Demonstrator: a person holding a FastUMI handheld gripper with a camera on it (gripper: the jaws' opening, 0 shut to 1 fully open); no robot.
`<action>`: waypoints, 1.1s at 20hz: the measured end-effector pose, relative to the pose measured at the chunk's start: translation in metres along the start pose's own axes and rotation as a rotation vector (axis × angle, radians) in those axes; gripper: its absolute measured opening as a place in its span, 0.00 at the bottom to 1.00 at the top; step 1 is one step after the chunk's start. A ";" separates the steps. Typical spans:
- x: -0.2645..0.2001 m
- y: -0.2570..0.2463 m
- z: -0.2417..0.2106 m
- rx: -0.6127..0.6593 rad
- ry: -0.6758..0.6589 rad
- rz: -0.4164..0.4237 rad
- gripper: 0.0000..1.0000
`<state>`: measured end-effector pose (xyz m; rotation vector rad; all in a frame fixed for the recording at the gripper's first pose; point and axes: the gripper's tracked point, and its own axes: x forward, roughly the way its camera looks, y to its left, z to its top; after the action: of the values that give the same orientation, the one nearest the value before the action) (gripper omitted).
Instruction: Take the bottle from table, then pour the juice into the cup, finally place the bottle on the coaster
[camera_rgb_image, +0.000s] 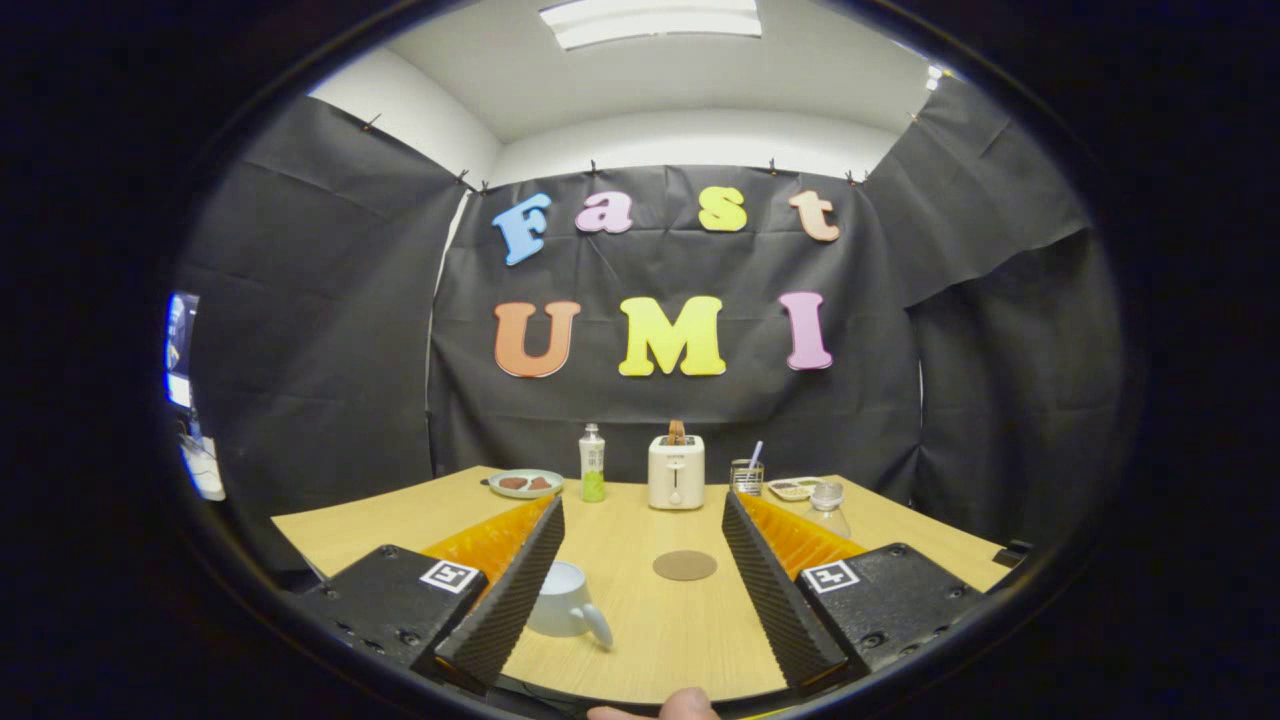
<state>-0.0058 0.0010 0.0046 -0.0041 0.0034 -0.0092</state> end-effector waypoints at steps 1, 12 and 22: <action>0.001 -0.001 0.000 -0.006 0.000 -0.003 1.00; -0.003 -0.010 -0.002 -0.026 -0.011 -0.035 1.00; -0.014 -0.029 0.003 -0.004 -0.057 -0.079 1.00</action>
<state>-0.0201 -0.0279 0.0075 -0.0087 -0.0540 -0.0884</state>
